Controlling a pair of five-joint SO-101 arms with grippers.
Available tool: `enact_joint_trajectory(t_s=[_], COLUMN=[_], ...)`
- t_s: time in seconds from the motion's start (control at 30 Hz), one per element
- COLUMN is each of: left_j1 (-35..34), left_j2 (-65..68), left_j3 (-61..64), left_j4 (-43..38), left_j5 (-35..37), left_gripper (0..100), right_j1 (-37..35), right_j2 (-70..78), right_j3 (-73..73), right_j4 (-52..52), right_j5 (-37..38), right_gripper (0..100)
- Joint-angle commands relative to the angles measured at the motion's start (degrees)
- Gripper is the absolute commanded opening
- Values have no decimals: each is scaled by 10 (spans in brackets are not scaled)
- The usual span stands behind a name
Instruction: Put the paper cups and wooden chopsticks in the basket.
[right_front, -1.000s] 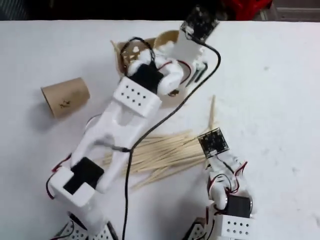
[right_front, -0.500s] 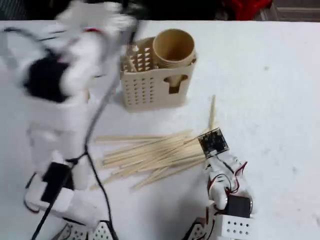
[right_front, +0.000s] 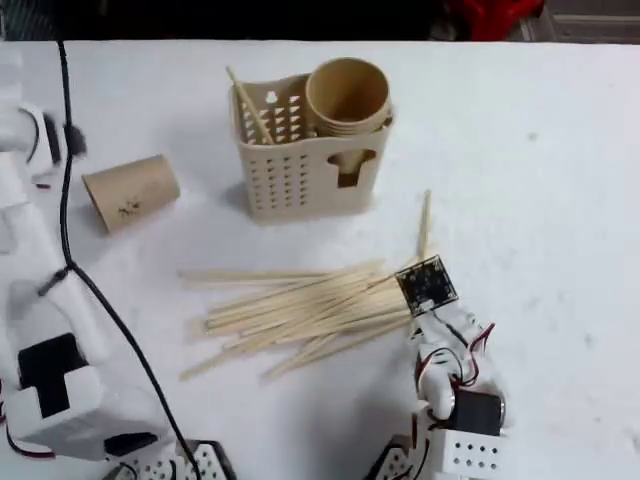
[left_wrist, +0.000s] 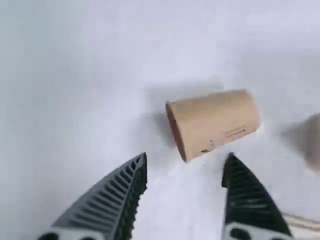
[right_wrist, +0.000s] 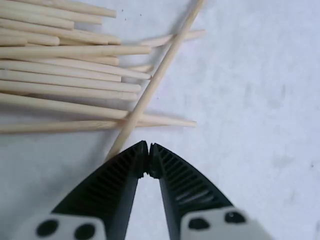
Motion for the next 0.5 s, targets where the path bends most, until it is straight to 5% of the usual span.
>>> enact_joint_trajectory(t_s=[0.0,0.47], left_j1=[-20,38], left_j2=[-19,-18], left_j3=[175,344], left_j4=[-127,-328], left_j5=[-4,128], left_gripper=[272,274], right_j1=[-3,-3], right_j2=[-5,-5], right_j3=[4,4], right_j4=[2,2], right_j5=[4,4], right_gripper=[18,18])
